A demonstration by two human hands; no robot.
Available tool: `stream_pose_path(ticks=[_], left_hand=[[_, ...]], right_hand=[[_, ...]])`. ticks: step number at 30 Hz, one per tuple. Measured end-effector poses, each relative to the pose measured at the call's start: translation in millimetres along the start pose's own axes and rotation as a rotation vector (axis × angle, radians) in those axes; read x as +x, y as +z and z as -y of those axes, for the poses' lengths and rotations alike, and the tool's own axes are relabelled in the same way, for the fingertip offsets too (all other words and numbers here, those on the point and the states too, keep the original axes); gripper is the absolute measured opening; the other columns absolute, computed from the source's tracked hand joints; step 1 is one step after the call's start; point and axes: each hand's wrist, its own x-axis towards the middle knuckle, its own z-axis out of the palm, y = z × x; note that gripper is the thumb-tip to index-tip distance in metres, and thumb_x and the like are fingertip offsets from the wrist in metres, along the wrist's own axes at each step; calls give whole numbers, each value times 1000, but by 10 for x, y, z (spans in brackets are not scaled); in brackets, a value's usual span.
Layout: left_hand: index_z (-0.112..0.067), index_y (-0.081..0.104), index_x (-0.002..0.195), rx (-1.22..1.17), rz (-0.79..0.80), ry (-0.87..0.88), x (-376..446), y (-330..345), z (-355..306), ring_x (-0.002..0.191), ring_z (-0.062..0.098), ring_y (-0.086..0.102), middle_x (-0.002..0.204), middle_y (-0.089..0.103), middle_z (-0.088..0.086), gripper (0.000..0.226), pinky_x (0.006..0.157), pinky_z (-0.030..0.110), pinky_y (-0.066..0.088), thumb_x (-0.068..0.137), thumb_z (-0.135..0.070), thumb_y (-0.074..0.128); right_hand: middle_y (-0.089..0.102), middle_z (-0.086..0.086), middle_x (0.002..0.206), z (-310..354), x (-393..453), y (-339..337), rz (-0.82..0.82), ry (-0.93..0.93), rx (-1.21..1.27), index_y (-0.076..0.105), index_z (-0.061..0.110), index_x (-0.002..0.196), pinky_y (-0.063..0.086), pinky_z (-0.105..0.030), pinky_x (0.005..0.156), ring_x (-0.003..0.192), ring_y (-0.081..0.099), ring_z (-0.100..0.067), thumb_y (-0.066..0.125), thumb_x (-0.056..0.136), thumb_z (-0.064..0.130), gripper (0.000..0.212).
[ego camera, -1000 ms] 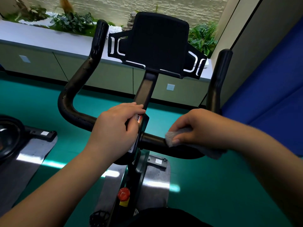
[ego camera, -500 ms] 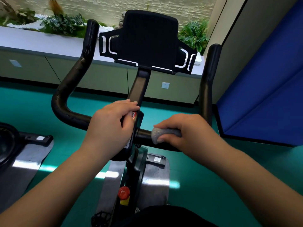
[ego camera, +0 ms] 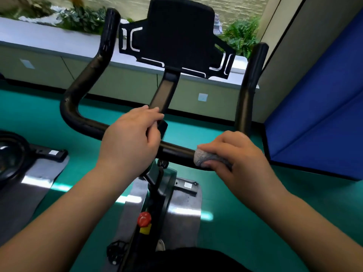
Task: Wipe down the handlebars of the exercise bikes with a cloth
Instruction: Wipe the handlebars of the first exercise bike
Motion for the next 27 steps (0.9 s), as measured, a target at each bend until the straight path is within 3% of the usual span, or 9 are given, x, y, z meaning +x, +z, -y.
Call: stream_pose_path(ticks=[5, 9, 12, 14, 16, 18, 22, 27], left_hand=[[-25, 69, 111, 40, -26, -64, -17, 14, -67, 124, 8, 51, 122, 64, -12, 38, 105, 29, 37, 85, -24, 42], [-28, 69, 111, 84, -76, -145, -52, 52, -166, 125, 8, 50, 123, 64, -13, 33, 105, 33, 38, 89, -22, 45], [-29, 68, 111, 103, -91, -177, -61, 67, -199, 126, 8, 49, 123, 63, -14, 31, 104, 33, 38, 91, -19, 47], [-29, 68, 110, 108, -101, -187, -51, 66, -209, 125, 8, 49, 123, 63, -14, 31, 104, 32, 38, 91, -18, 47], [-29, 68, 110, 112, -104, -189, -40, 64, -222, 125, 7, 50, 123, 63, -14, 31, 104, 31, 38, 91, -18, 47], [-29, 69, 109, 106, -105, -196, -33, 59, -229, 124, 7, 50, 122, 64, -13, 31, 103, 31, 39, 91, -18, 47], [-28, 69, 109, 96, -108, -197, -40, 42, -221, 124, 6, 51, 121, 64, -13, 30, 103, 31, 38, 91, -17, 47], [-28, 69, 109, 79, -106, -210, -45, 27, -247, 124, 4, 49, 122, 63, -16, 31, 102, 27, 37, 91, -16, 47]], right_hand=[[59, -1, 91, -344, -81, -186, -146, 27, -16, 73, 15, 101, 34, -16, 77, 86, 49, -18, 67, 80, 18, 22], [55, 0, 95, -305, -200, -65, -207, 103, 218, 72, 14, 105, 40, -18, 84, 89, 54, -15, 71, 79, 16, 26], [57, -1, 101, -343, -305, -88, -339, 298, 458, 70, 18, 100, 40, -15, 89, 96, 56, -8, 69, 84, 8, 19], [62, 2, 101, -413, -387, -70, -378, 560, 608, 64, 24, 101, 45, -25, 89, 95, 58, -7, 61, 91, 15, 14], [65, 3, 100, -449, -446, -1, -331, 822, 783, 61, 23, 105, 48, -34, 86, 89, 60, -9, 53, 96, 21, 12], [68, -1, 100, -413, -473, 85, -245, 959, 982, 64, 18, 108, 52, -40, 88, 90, 63, -14, 49, 99, 21, 17], [70, 5, 84, -215, -479, 180, -108, 917, 1123, 67, 19, 97, 53, -40, 83, 84, 63, -15, 50, 98, 18, 17], [75, -1, 90, -40, -534, 323, 24, 887, 1084, 70, 18, 92, 54, -46, 89, 90, 70, -21, 59, 93, 13, 13]])
